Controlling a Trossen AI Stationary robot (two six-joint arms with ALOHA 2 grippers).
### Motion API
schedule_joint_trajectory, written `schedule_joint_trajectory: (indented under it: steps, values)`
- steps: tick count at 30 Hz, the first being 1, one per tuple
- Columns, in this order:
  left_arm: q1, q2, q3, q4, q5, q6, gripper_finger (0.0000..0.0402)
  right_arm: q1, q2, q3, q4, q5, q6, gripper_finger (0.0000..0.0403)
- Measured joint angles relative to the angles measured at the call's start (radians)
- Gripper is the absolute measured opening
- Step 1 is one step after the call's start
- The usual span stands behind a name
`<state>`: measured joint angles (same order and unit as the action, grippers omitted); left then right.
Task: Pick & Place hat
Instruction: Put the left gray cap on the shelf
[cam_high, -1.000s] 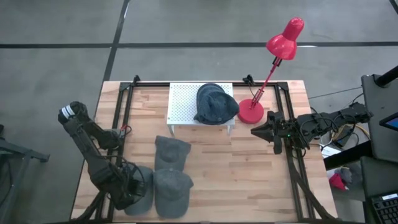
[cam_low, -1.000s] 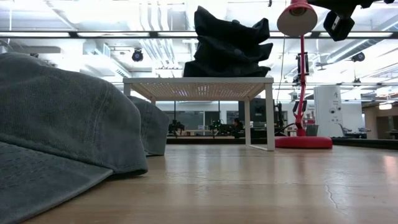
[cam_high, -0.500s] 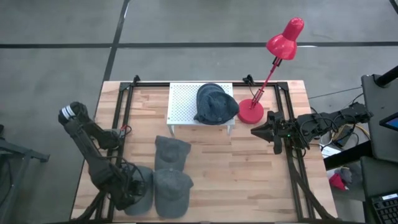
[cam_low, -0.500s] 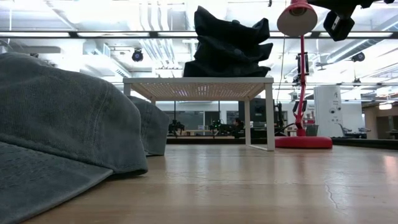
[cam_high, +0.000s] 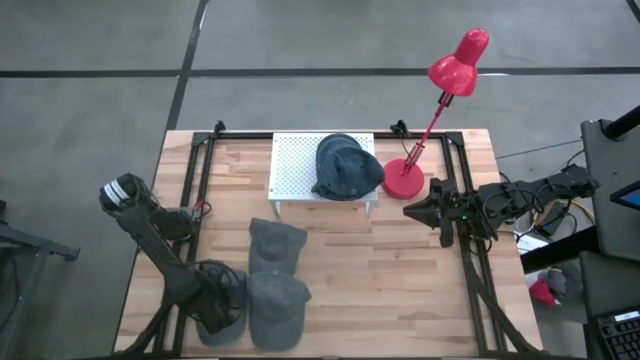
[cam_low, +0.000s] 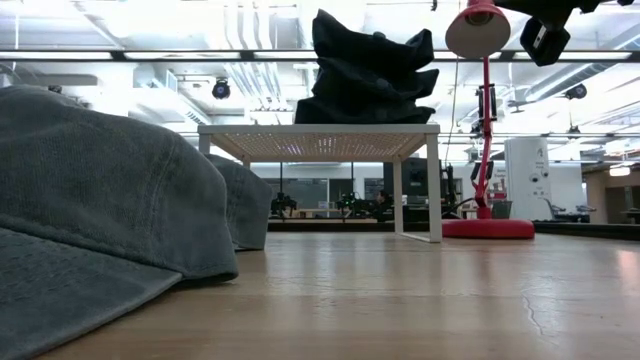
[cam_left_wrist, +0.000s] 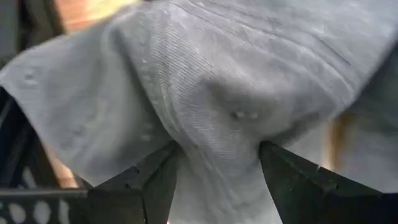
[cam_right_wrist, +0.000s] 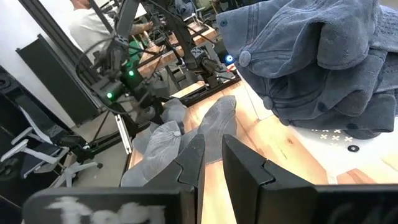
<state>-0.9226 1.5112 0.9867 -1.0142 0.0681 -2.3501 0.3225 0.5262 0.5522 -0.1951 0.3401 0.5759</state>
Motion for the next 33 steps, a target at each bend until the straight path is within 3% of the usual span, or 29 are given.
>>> schedule_joint_trajectory:
  steps: [5, 9, 21, 27, 33]
  values:
    - [0.0, 0.034, -0.038, 0.017, 0.057, 0.0, 0.022, 0.0, 0.0, 0.0, 0.0, 0.0, 0.001, 0.0052]
    - [0.0, 0.059, -0.052, 0.03, 0.061, 0.021, 0.0186, 0.0, 0.0, 0.0, 0.0, 0.0, 0.001, 0.0052]
    - [0.0, 0.094, -0.056, 0.058, 0.022, 0.085, 0.0018, 0.0, 0.0, 0.0, 0.0, 0.003, 0.001, 0.0052]
    - [0.0, 0.054, -0.025, 0.003, 0.021, 0.091, 0.0008, 0.0, 0.0, 0.0, 0.0, 0.003, 0.001, 0.0052]
    - [0.0, 0.018, 0.099, -0.196, 0.02, 0.092, 0.0005, 0.0, 0.0, 0.0, -0.001, 0.003, 0.001, 0.0052]
